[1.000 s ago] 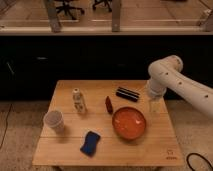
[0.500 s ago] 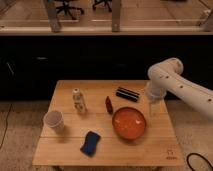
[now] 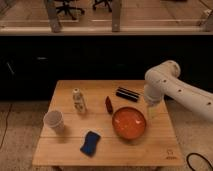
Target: Move the arm in a circular motion
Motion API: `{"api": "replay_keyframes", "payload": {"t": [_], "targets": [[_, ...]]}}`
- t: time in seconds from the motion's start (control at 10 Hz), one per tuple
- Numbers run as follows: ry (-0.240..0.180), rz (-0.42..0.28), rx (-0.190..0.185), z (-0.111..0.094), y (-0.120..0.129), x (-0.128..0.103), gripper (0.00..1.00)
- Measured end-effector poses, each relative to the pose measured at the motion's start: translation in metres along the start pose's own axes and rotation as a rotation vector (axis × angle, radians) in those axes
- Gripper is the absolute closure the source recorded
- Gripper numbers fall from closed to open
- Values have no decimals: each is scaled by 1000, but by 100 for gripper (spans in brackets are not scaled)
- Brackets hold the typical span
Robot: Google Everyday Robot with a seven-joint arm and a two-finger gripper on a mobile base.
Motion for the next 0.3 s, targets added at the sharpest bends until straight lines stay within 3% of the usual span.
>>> {"api": "replay_keyframes", "payload": {"t": [0.3], "targets": [[11,-30,3,3,0,-14,20]]}}
